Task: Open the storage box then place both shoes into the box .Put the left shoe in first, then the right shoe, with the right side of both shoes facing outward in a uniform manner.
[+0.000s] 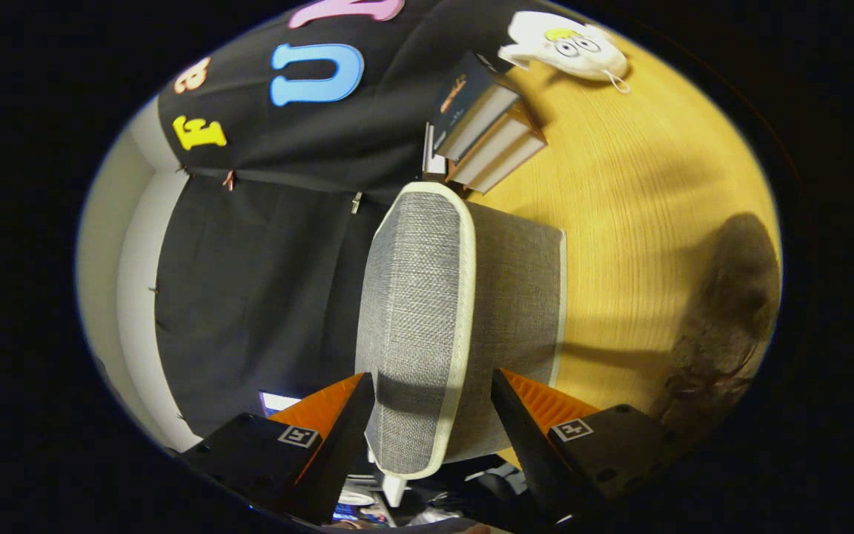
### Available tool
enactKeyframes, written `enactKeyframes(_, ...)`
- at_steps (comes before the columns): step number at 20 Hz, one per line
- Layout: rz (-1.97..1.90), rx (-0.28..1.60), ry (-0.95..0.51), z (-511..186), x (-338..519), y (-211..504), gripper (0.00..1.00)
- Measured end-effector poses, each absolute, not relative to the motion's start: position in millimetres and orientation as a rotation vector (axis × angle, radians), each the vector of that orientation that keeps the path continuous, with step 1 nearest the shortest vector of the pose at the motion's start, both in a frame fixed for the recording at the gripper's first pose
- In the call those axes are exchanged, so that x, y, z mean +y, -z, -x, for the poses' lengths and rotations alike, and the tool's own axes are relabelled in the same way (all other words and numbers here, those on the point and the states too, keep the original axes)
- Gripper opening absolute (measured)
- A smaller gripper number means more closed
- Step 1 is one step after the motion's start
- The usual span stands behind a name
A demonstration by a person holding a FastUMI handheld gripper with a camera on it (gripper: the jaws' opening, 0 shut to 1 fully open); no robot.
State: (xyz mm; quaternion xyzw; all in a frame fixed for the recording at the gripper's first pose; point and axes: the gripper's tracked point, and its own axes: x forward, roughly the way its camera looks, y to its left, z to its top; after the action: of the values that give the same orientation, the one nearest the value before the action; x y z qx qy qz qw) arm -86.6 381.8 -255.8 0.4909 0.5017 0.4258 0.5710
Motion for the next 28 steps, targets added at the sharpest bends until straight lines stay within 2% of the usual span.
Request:
enactKeyframes(3, -1.276, 1.220, -0.994, 85.9, 388.5, 247.5, 0.94)
enactKeyframes(7, -1.347, 1.174, -1.042, 84.2, 375.5, 229.8, 0.54)
enactKeyframes(9, -1.324, 1.104, -0.989, 73.0, 370.4, 221.0, 0.13)
enactKeyframes(11, -1.291, 1.055, -0.998, 74.5, 368.5, 204.4, 0.05)
enactKeyframes(23, -0.911, 0.817, -0.932, 84.5, 409.7, 105.4, 0.10)
enactKeyframes(28, -0.899, 0.753, -0.901, 86.4, 446.9, 65.1, 0.10)
